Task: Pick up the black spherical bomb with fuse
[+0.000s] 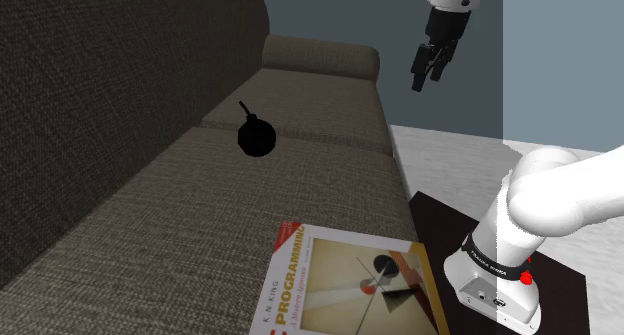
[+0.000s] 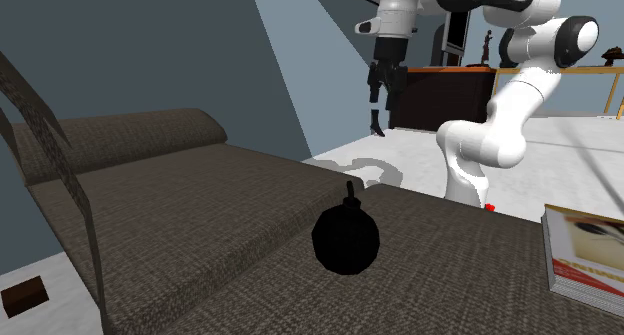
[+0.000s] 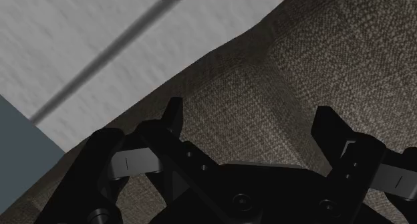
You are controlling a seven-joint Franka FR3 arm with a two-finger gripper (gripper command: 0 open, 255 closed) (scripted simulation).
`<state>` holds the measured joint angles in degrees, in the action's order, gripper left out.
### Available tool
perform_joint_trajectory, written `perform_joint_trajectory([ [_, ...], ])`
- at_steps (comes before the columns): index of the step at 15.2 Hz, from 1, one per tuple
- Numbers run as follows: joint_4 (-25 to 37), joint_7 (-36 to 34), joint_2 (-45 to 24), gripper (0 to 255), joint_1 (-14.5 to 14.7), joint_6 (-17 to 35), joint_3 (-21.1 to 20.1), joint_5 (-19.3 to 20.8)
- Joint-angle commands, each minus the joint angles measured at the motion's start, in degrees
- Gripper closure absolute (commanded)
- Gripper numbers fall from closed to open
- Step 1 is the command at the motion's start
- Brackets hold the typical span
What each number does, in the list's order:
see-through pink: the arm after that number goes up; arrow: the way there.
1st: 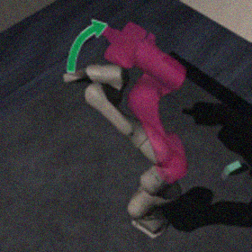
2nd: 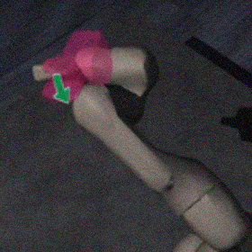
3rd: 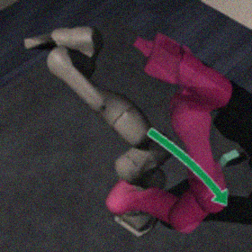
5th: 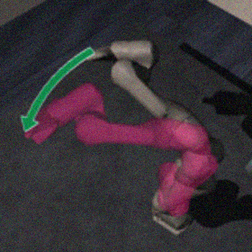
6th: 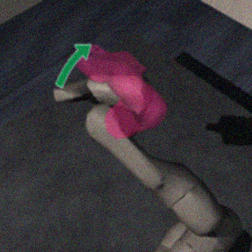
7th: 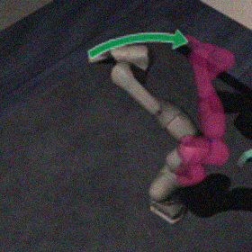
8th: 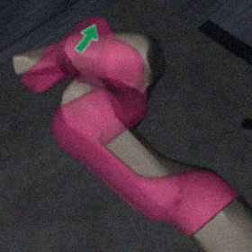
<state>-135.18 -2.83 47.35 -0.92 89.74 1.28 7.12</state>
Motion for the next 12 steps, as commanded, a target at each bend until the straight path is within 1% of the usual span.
perform_joint_trajectory([
  [1,0.0,0.0,0.0,0,0.0,0.0,0.0,0.0],
  [7,5.18,-7.97,-8.79,0,1.73,2.08,-7.02,-3.51],
  [12,11.42,-14.53,-17.4,0,2.56,3.22,-12.5,-4.93],
])
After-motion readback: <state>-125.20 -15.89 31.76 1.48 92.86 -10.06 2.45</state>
